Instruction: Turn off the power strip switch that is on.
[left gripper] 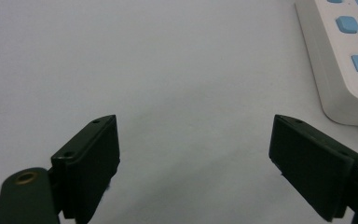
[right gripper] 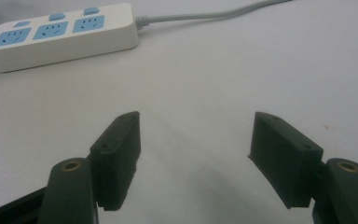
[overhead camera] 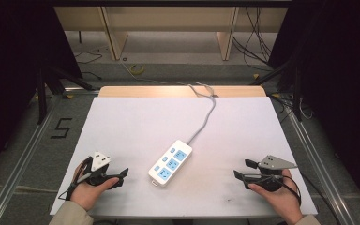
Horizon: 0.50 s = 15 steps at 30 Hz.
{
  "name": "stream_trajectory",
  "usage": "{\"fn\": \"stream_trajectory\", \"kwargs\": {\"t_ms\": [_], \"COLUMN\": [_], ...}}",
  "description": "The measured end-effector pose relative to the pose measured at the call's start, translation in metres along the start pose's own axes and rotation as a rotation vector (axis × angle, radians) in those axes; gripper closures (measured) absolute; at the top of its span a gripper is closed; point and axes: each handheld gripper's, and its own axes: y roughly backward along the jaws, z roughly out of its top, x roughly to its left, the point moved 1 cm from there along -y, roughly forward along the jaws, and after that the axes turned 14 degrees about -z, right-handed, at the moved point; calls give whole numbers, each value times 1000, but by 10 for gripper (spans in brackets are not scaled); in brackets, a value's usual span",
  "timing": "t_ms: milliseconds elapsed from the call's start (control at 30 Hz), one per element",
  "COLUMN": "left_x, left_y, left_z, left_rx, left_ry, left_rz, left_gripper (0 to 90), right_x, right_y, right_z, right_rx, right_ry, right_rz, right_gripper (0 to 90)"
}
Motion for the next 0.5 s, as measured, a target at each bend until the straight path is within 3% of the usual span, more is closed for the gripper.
{"fn": "stream_trajectory", "kwargs": {"t_ms": [133,300,333,367,433,467,500], "left_x": [0,2,3,3,4,4,5], "left_y": [1,5,6,7,9,10,11], "left_z": [0,2,4,4,6,6,7], "left_rx": [2,-7,-10,-13,0,10,20], "left_ry": [0,10,9,9,7,-1,-9], "left_rz": [8,44,65,75,114,131,138], "left_gripper": [169,262,372,372,511,704,781], "right_x": [0,2,1,1,1,1,1], "right_y": [0,0,0,0,0,0,0], "right_z": [0,0,0,0,0,0,0], "right_rx": [1,2,2,2,2,2,3], "right_ry": [3,6,7,7,8,7,6], "right_rz": [0,4,5,5,6,6,7], "right_gripper": [341,341,341,341,341,341,341]}}
